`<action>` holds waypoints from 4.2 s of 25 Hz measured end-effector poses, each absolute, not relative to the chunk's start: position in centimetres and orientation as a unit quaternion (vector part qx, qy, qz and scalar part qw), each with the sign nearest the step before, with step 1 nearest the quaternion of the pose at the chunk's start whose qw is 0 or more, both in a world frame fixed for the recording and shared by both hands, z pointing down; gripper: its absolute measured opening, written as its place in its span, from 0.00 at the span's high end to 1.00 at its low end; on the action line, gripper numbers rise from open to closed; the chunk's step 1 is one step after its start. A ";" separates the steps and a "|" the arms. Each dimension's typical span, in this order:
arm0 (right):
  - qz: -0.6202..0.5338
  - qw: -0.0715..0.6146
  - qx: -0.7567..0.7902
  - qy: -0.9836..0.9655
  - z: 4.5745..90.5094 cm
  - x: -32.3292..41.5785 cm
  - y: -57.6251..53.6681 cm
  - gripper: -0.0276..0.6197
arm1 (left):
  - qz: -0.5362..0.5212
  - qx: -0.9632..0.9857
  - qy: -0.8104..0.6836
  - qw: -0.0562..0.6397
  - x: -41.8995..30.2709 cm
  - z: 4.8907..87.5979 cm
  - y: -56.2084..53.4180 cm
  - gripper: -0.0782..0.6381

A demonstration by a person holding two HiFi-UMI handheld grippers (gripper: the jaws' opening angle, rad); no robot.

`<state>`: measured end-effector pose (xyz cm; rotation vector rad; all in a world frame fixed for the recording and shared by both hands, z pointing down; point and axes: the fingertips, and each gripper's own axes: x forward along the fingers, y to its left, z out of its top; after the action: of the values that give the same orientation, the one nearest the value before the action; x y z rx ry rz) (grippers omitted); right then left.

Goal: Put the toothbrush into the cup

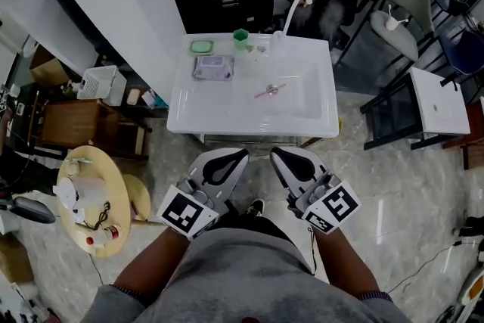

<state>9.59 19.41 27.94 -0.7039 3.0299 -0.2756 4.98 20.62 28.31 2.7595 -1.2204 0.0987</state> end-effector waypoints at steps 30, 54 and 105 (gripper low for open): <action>-0.111 -0.020 -0.302 0.947 31.0 4.4 -1.2 0.94 | 0.020 0.942 -0.322 0.089 0.6 30.9 -1.4 0.88; -0.164 -0.061 -0.407 0.897 39.3 4.5 -12.1 0.93 | 0.036 0.947 -0.310 0.082 -0.3 38.2 -12.2 0.88; -0.582 -0.182 -0.666 0.430 80.0 15.3 -20.0 0.79 | 0.133 0.951 -0.270 0.074 8.0 60.7 -24.0 0.89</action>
<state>15.29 -20.01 80.02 -2.3751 1.5334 -2.0777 7.97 -24.00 60.70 2.8533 -0.8102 0.3997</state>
